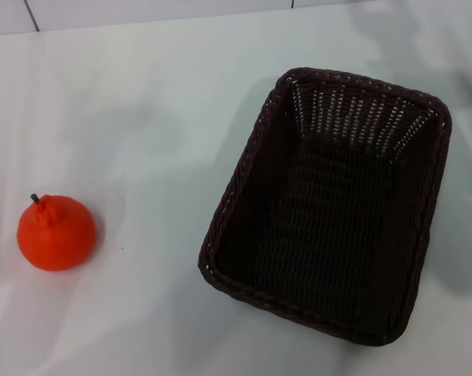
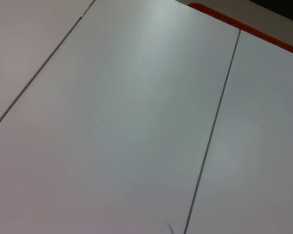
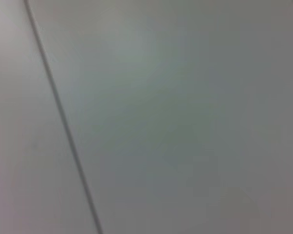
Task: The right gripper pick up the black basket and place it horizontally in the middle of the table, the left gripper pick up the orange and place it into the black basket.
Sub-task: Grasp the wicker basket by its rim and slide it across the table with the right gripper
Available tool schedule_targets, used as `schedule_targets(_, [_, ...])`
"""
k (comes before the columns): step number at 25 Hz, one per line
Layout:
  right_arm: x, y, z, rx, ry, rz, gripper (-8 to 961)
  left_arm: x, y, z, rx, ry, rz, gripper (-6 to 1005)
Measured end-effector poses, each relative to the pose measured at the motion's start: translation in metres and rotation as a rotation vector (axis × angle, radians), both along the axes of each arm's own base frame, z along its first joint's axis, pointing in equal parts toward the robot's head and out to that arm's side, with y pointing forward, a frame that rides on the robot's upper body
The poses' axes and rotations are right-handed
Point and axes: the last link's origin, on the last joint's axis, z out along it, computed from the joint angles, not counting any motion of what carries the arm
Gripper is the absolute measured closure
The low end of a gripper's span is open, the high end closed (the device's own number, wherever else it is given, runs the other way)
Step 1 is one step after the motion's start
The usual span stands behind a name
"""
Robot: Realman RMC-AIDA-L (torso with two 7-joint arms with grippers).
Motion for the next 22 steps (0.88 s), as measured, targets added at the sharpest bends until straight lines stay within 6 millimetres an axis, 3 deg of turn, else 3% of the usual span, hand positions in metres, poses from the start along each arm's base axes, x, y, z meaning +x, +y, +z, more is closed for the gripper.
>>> schedule_targets(5, [-0.007,0.014,0.015,-0.163,0.004,0.119,272,-0.001,0.0,0.001,0.005,-0.002,0.009,250])
schedule_targets(12, [-0.036,0.037,0.034,-0.642,-0.182,0.22,80,-0.003,-0.002,0.001,0.005,-0.001,0.015,250])
schedule_targets(16, [-0.055,0.046,0.05,-0.901,-0.315,0.148,15,-0.003,-0.002,0.001,0.006,-0.001,0.017,250])
schedule_targets(22, [-0.087,0.06,0.066,-1.13,-0.567,-0.073,19,-0.002,-0.001,0.001,0.001,0.005,0.012,250])
